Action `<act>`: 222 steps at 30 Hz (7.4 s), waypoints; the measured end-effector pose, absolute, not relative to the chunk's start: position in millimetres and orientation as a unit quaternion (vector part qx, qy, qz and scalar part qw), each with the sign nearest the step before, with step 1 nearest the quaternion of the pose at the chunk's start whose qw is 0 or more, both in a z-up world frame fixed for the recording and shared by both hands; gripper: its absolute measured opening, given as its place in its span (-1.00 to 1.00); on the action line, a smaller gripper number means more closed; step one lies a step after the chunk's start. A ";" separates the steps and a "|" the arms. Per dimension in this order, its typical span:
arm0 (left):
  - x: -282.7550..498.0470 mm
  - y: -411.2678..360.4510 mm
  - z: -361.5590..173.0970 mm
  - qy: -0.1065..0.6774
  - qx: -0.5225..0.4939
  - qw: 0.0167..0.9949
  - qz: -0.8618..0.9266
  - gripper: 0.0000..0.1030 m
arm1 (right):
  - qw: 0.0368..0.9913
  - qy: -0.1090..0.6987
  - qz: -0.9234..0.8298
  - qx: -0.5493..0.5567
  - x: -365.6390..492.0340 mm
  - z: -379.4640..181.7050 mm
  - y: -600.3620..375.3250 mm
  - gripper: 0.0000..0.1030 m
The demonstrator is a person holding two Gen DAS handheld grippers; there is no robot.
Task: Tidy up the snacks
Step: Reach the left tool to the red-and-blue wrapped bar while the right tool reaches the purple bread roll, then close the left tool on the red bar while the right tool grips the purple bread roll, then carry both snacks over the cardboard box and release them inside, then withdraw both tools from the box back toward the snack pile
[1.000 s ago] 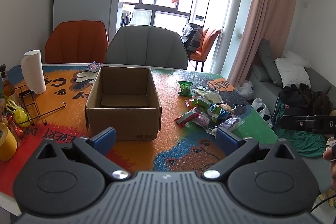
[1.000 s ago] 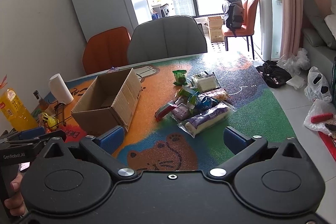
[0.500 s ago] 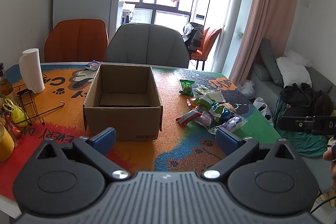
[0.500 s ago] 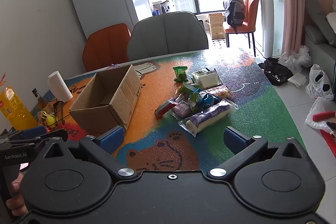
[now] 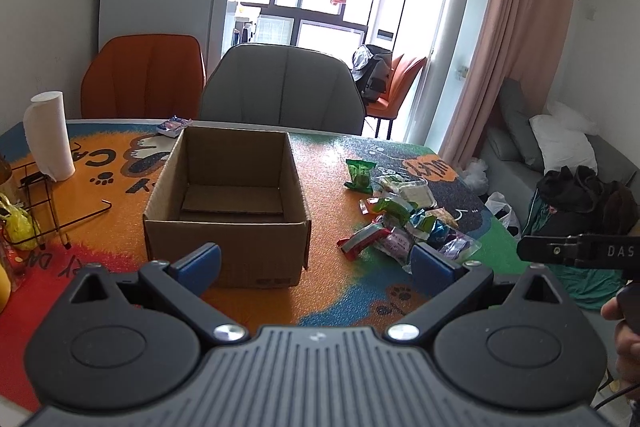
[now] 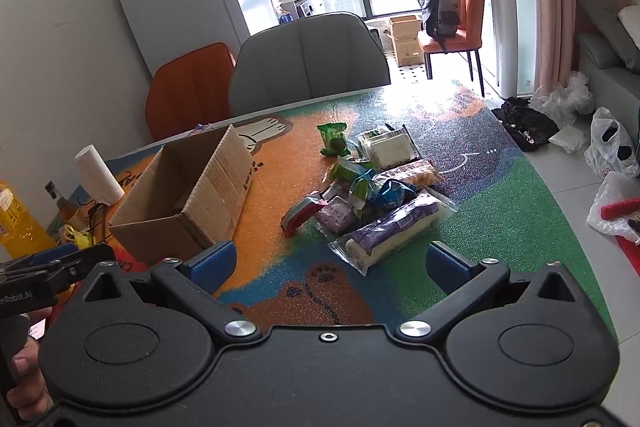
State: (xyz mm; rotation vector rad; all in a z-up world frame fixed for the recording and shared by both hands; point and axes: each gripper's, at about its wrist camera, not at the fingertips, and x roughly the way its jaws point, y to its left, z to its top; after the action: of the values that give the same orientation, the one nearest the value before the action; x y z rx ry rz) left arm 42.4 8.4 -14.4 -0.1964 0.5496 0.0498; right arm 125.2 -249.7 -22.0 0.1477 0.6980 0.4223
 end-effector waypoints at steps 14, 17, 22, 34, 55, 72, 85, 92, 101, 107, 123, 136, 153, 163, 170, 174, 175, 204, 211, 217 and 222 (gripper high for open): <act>88.4 -6.5 -26.0 0.274 -0.113 0.955 -0.007 0.94 | 0.913 0.351 0.192 0.076 162.3 -42.4 -257.4 1.00; 97.9 -10.9 -31.4 0.277 -0.121 0.953 -0.014 0.93 | 0.911 0.354 0.195 0.080 169.8 -49.2 -262.0 1.00; 115.2 -20.4 -40.5 0.288 -0.122 0.949 -0.029 0.91 | 0.907 0.365 0.193 0.084 181.6 -60.1 -266.1 1.00; 158.7 -32.5 -69.2 0.314 -0.132 0.939 -0.038 0.37 | 0.891 0.401 0.187 0.103 218.2 -93.0 -267.2 0.67; 225.7 -45.6 -113.8 0.351 -0.136 0.927 -0.001 0.04 | 0.876 0.455 0.143 0.068 284.9 -129.8 -241.3 0.68; 239.1 -48.7 -138.7 0.361 -0.132 0.923 0.022 -0.10 | 0.883 0.449 0.128 0.043 285.5 -132.2 -259.4 0.46; 219.2 -56.1 -134.7 0.382 -0.137 0.914 -0.005 -0.56 | 0.886 0.447 0.123 0.019 272.7 -132.5 -266.0 0.39; 215.5 -59.2 -132.2 0.394 -0.122 0.911 -0.002 -0.45 | 0.891 0.440 0.115 0.010 272.5 -135.4 -264.8 0.39; 232.2 -65.8 -135.2 0.390 -0.109 0.914 0.008 -0.29 | 0.893 0.431 0.124 -0.011 272.0 -136.0 -259.6 0.28; 229.2 -69.7 -135.7 0.393 -0.108 0.913 -0.006 -0.59 | 0.897 0.420 0.139 -0.006 271.3 -132.4 -263.6 -0.28; 209.5 -48.5 -100.4 0.356 -0.124 0.926 -0.004 -0.60 | 0.909 0.387 0.155 0.027 260.0 -106.0 -262.1 -0.42; 196.7 -24.5 -59.5 0.312 -0.121 0.942 0.009 -0.60 | 0.917 0.350 0.188 0.030 255.9 -71.5 -236.3 -0.44; 174.2 27.3 -35.1 0.283 -0.131 0.948 0.060 -0.60 | 0.917 0.314 0.246 0.017 254.8 -37.8 -176.6 -0.44; 160.2 63.6 -38.0 0.283 -0.145 0.944 0.088 -0.60 | 0.914 0.302 0.270 0.010 255.2 -25.6 -135.3 -0.44; 157.1 88.5 -38.0 0.282 -0.158 0.940 0.104 -0.60 | 0.913 0.289 0.287 -0.001 250.5 -12.3 -106.4 -0.44; 156.8 100.0 -41.9 0.289 -0.170 0.935 0.116 -0.59 | 0.913 0.281 0.296 -0.012 249.0 -3.0 -91.5 -0.44; 156.3 102.3 -42.1 0.288 -0.170 0.934 0.121 -0.55 | 0.912 0.279 0.298 -0.015 248.9 -1.0 -87.7 -0.44; 132.8 132.3 -34.6 0.276 -0.202 0.930 0.138 0.39 | 0.899 0.283 0.333 -0.024 243.9 14.5 -42.1 -0.10; 136.3 119.5 -34.4 0.272 -0.194 0.932 0.141 0.74 | 0.906 0.291 0.305 -0.021 244.0 5.8 -69.9 0.27; 138.0 107.0 -33.6 0.272 -0.187 0.934 0.137 1.00 | 0.912 0.292 0.288 -0.009 241.6 4.4 -97.4 0.67; 139.3 93.2 -31.6 0.274 -0.182 0.936 0.121 1.00 | 0.912 0.300 0.280 0.002 240.0 2.0 -117.2 0.75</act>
State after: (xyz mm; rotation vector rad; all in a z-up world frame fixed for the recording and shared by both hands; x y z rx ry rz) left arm 139.3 93.2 -31.6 -0.3716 0.5608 0.2483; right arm 240.0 -117.2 2.0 0.0037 0.6184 0.5760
